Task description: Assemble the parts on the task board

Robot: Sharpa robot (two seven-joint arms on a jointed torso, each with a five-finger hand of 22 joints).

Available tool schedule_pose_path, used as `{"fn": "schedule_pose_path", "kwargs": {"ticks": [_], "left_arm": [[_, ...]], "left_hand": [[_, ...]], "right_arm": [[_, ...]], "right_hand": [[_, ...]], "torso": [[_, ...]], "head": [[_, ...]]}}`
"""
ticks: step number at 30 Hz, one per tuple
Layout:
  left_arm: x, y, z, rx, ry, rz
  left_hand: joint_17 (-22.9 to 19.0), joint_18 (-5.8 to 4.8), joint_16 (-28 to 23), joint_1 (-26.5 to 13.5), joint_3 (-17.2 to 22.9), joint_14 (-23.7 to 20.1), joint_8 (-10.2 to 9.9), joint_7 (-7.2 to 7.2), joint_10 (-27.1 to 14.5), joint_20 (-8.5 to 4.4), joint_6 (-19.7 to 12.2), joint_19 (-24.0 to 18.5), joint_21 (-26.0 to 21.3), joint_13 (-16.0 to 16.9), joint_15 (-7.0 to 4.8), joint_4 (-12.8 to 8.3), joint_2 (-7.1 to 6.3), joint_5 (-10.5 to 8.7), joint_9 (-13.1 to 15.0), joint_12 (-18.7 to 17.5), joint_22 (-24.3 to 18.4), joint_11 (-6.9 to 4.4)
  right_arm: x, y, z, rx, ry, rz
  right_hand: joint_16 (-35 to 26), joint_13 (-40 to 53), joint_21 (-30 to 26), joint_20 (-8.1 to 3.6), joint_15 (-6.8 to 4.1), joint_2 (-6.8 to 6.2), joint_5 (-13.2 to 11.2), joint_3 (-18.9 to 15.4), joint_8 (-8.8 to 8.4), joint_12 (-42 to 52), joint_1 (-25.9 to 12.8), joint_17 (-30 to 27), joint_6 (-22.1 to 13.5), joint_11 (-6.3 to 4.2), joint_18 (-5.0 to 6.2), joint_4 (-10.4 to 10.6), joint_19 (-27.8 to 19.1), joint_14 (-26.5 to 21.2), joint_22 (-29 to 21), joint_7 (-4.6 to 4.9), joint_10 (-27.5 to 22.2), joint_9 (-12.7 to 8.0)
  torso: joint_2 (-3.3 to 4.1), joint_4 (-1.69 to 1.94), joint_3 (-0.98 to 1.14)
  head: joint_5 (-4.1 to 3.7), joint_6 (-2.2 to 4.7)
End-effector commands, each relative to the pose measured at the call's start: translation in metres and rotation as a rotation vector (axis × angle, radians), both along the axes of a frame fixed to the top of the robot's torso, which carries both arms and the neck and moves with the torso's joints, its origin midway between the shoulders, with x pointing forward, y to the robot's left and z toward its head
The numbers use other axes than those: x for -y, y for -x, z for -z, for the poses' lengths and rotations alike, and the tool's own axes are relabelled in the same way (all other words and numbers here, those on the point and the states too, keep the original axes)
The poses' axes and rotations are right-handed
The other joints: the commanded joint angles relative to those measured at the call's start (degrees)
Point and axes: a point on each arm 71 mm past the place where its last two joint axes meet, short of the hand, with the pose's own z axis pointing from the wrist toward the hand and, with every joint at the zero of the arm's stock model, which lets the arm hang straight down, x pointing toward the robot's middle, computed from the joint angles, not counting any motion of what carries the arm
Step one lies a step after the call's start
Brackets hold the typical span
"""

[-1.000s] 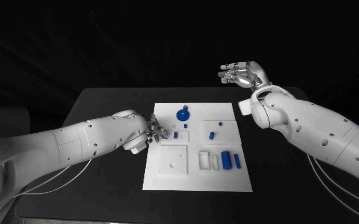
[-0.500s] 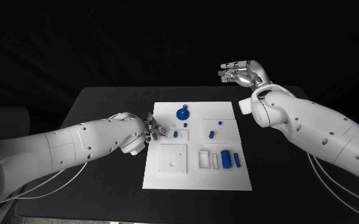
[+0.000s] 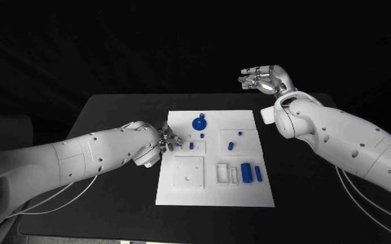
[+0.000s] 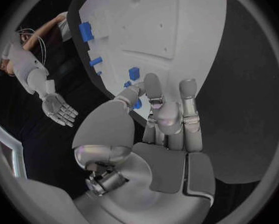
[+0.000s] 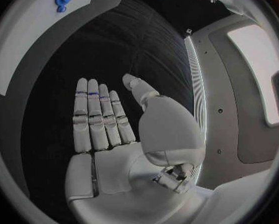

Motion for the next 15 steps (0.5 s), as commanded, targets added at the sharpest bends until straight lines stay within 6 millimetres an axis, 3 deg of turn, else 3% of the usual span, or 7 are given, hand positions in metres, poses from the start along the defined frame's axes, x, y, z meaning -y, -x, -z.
{"fn": "schedule_pose_path", "kwargs": {"ticks": [1,15], "left_arm": [[0.0034,-0.0004,0.0003,0.002,0.004,0.02],[0.008,-0.0022,0.0033,-0.003,-0.019,0.055]], "left_hand": [[-0.23,0.47,-0.13,0.65,-0.08,0.03,0.16,-5.87,2.2,0.47,6.4,0.09,-0.29,-0.03,-0.21,0.08,0.97,-0.4,16.09,-0.09,1.01,-0.65],[-0.37,0.43,-0.21,0.79,-0.09,0.03,0.16,-5.85,2.2,0.44,6.31,0.07,-0.32,-0.05,-0.18,0.08,1.01,-0.54,16.08,-0.14,1.01,-0.65]], "right_arm": [[-0.0017,0.0006,-0.0002,0.0,-0.002,-0.017],[-0.0026,0.0012,-0.0006,-0.004,-0.009,-0.021]], "right_hand": [[-0.16,-0.08,-0.39,0.12,0.12,-0.01,0.25,0.09,0.14,-0.19,-0.64,-0.09,-0.15,-0.09,0.26,0.19,-0.09,-0.41,-0.05,0.01,-0.3,-0.04],[-0.15,-0.08,-0.37,0.11,0.1,0.05,0.29,0.21,0.15,-0.18,-0.65,-0.09,-0.04,-0.11,0.27,0.22,-0.07,-0.39,-0.04,-0.01,-0.26,-0.03]], "torso": [[0.04,0.04,0.03],[0.04,-0.01,-0.06]], "head": [[-0.06,-0.15],[-0.03,-0.23]]}}
